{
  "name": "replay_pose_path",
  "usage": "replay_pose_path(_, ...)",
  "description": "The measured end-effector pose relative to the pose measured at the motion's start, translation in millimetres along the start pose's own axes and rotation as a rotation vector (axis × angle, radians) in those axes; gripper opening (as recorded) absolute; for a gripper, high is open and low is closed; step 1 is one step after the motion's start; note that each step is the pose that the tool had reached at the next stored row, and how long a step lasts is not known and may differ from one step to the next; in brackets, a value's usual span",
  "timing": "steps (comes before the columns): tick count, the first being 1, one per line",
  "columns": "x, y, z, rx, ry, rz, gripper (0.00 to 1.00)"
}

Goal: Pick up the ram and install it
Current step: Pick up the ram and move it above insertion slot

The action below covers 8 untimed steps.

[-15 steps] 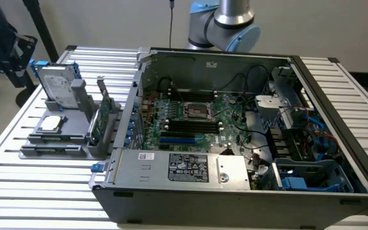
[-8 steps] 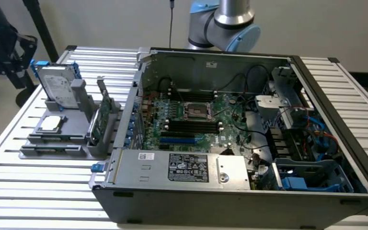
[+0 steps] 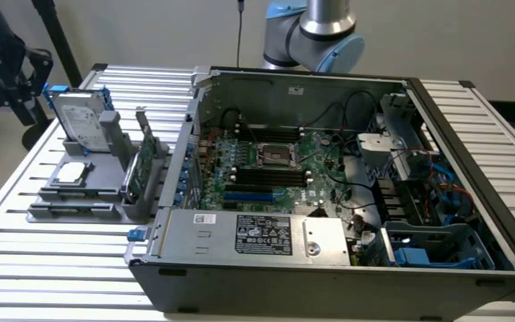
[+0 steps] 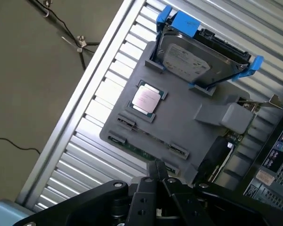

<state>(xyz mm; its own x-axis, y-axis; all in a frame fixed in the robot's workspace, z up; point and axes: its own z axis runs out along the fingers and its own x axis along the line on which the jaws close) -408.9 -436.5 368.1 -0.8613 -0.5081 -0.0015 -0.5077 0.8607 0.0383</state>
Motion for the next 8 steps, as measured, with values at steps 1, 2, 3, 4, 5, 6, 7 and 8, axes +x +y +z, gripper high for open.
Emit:
replay_pose_path(1,0.0,0.0,0.2,0.0000,0.0006,-0.017,0.11)
replay_pose_path(2,0.0,0.0,0.3,0.0000,0.0014,-0.036,0.11)
replay_pose_path(3,0.0,0.0,0.5,-0.0001,0.0021,-0.054,0.11)
replay_pose_path(4,0.0,0.0,0.7,-0.0001,0.0027,-0.072,0.11)
replay_pose_path(5,0.0,-0.1,0.8,-0.0001,0.0034,-0.090,0.11)
replay_pose_path(6,0.0,-0.1,1.0,-0.0001,0.0041,-0.108,0.11)
replay_pose_path(7,0.0,-0.1,1.2,-0.0002,0.0048,-0.127,0.11)
replay_pose_path(8,0.0,-0.1,1.3,-0.0003,0.0055,-0.145,0.11)
